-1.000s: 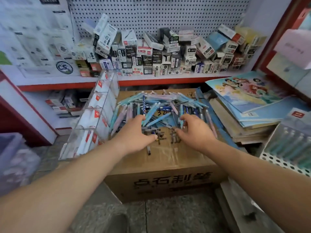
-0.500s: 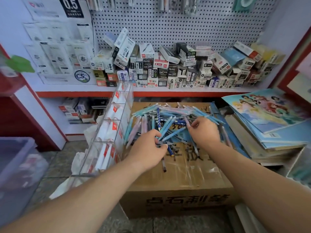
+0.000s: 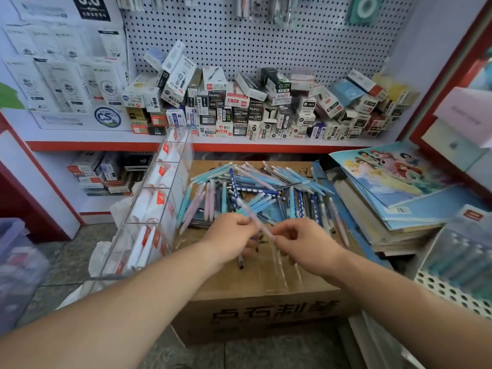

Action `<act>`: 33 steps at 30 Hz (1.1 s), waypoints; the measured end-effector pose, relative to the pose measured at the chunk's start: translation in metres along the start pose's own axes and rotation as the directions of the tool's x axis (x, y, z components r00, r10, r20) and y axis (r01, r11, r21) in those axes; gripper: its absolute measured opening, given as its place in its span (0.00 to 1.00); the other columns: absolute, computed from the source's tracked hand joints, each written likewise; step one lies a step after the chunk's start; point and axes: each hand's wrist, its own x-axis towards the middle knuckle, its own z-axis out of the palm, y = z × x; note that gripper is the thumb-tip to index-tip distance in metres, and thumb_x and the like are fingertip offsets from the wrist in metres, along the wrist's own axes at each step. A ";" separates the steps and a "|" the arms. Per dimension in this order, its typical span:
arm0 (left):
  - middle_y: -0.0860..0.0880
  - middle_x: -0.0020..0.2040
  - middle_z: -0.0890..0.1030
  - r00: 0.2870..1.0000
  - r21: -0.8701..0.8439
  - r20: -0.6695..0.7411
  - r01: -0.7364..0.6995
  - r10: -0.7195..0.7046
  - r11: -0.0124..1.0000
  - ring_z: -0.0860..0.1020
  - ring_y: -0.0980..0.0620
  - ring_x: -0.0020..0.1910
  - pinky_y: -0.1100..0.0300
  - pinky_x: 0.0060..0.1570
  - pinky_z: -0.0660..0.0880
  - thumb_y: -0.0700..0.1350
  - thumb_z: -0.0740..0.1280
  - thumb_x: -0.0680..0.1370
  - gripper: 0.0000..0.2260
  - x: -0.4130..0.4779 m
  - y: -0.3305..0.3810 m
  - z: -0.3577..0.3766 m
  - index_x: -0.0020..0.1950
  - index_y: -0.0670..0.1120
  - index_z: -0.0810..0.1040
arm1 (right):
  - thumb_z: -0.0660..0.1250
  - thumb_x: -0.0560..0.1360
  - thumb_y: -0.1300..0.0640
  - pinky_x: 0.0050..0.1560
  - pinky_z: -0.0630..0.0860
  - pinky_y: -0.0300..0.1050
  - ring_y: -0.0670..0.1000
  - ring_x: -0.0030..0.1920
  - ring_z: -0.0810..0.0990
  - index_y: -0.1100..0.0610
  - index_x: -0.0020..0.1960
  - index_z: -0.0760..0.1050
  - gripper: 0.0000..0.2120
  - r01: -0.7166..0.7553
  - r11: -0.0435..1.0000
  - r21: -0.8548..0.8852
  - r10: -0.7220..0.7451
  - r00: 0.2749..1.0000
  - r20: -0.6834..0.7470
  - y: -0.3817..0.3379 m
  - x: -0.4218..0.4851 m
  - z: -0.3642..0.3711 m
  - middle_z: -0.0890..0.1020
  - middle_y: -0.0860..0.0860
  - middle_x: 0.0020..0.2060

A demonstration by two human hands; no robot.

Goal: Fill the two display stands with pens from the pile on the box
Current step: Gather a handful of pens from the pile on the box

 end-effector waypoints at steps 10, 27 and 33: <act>0.41 0.49 0.85 0.989 -0.146 -0.130 0.056 -0.075 0.988 0.86 0.44 0.47 0.43 0.50 0.84 0.44 0.64 0.85 0.04 -0.006 -0.002 -0.014 0.58 0.49 0.77 | 0.68 0.81 0.51 0.39 0.76 0.38 0.45 0.42 0.81 0.49 0.60 0.79 0.08 0.152 0.952 -0.266 -0.173 0.983 -0.056 0.015 0.048 0.012 0.82 0.45 0.43; 0.43 0.49 0.85 0.990 -0.104 -0.136 0.014 -0.028 0.994 0.86 0.46 0.47 0.46 0.48 0.85 0.44 0.65 0.84 0.04 -0.005 -0.008 -0.025 0.57 0.51 0.78 | 0.68 0.80 0.48 0.35 0.77 0.43 0.48 0.36 0.80 0.50 0.47 0.77 0.07 0.089 0.940 -0.329 -0.128 0.987 -0.100 0.016 0.076 0.024 0.81 0.47 0.38; 0.44 0.50 0.85 0.995 -0.106 -0.094 0.007 -0.017 0.994 0.86 0.48 0.47 0.50 0.46 0.85 0.42 0.67 0.83 0.08 -0.008 -0.007 -0.021 0.62 0.49 0.77 | 0.72 0.79 0.54 0.27 0.72 0.38 0.46 0.28 0.76 0.54 0.49 0.72 0.09 0.037 0.991 -0.125 -0.054 0.990 -0.132 0.014 0.058 0.014 0.79 0.51 0.34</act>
